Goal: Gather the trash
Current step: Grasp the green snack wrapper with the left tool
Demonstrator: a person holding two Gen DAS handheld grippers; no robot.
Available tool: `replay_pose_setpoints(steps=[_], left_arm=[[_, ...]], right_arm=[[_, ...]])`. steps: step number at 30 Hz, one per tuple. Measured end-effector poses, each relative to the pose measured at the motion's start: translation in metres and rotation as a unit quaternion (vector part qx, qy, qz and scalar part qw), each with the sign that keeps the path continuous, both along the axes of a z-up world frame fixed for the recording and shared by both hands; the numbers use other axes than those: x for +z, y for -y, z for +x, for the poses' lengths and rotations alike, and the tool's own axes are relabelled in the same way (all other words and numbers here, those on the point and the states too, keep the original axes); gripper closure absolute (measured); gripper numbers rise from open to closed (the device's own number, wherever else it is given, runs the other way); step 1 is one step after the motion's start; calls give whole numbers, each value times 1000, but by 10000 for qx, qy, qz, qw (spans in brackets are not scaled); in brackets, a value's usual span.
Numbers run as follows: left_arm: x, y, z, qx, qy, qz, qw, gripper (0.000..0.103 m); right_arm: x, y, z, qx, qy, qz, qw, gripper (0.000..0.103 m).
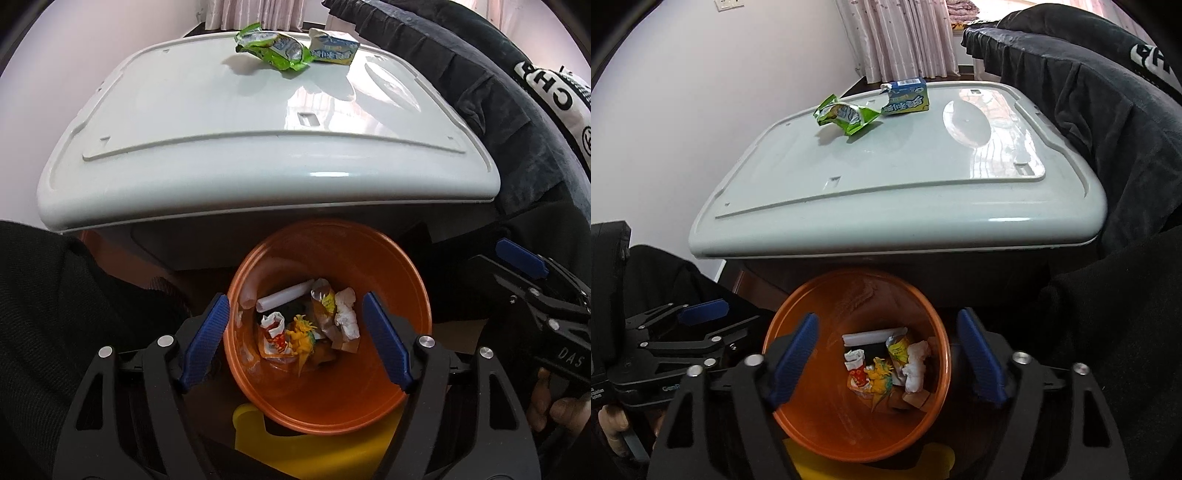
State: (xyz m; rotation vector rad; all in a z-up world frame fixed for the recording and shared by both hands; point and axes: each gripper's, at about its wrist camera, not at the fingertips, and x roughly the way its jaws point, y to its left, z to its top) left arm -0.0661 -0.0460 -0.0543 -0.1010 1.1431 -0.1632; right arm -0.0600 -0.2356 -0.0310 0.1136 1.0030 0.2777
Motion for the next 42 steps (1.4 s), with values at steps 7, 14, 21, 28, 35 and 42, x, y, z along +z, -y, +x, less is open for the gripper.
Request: replay_pose_setpoints(steps=[7, 14, 21, 28, 35, 42], left_arm=[[39, -26, 56, 453, 347, -384, 9976, 26], [66, -28, 174, 1342, 736, -719, 9856, 19], [47, -8, 241, 1919, 877, -988, 9725, 19], [24, -8, 269, 2429, 877, -1728, 9505, 19], [9, -7, 295, 2771, 757, -1468, 9465, 19], [-11, -9, 313, 2921, 478, -974, 9502, 19]], right_arm=[[37, 19, 64, 7, 422, 1, 9991, 7], [66, 46, 138, -339, 1056, -237, 9935, 6], [51, 73, 145, -687, 756, 426, 9939, 6], [57, 70, 139, -682, 944, 446, 9922, 6], [59, 65, 136, -580, 1005, 412, 9924, 6], [58, 64, 137, -570, 959, 427, 9928, 6]])
